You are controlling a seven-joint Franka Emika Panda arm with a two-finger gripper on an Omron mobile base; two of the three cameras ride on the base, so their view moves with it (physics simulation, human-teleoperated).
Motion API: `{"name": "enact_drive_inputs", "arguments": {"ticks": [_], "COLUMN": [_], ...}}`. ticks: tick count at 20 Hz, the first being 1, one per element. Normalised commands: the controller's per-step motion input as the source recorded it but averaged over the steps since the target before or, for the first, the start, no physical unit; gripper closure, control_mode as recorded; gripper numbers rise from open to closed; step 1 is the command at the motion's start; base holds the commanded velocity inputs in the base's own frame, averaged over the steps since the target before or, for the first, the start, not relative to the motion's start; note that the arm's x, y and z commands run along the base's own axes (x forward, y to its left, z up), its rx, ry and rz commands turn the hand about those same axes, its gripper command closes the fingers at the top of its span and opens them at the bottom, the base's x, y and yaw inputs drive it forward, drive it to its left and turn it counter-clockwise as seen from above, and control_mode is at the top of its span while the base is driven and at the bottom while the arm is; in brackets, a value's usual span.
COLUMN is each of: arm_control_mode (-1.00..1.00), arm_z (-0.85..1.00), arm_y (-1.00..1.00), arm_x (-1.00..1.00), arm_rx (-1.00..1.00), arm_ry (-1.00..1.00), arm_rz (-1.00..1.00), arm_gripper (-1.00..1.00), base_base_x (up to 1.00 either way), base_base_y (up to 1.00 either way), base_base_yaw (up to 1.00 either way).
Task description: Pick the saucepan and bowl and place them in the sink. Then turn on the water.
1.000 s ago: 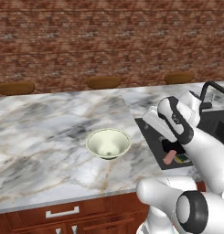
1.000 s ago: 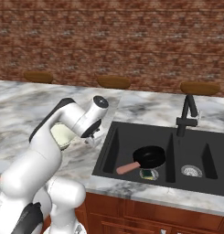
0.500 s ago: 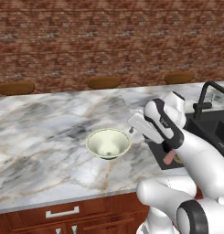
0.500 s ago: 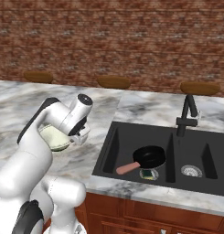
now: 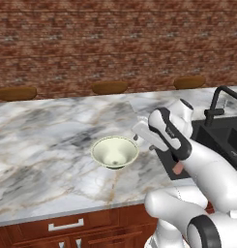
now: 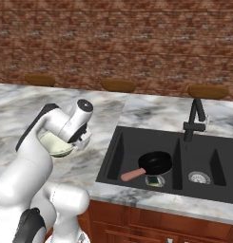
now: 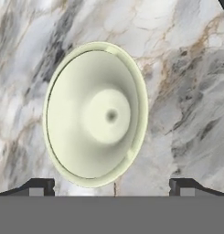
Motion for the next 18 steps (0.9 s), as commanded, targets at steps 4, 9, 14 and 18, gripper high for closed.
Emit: {"name": "enact_drive_inputs", "arguments": {"ticks": [4, 9, 14, 18], "arm_control_mode": [-1.00, -1.00, -1.00, -1.00], "arm_z": [-0.20, -0.25, -0.03, -0.01], "arm_y": [-0.01, 0.00, 0.00, 0.00], "arm_x": [0.03, 0.00, 0.00, 0.00], "arm_rx": [0.02, 0.00, 0.00, 0.00], "arm_ry": [-0.11, -0.04, 0.00, 0.00], "arm_rz": [0.01, 0.03, 0.01, 0.00], "arm_gripper": [-1.00, -1.00, -1.00, -1.00], "base_base_x": [0.00, 0.00, 0.00, 0.00], "base_base_y": [0.00, 0.00, 0.00, 0.00], "base_base_yaw": [0.00, 0.00, 0.00, 0.00]}}
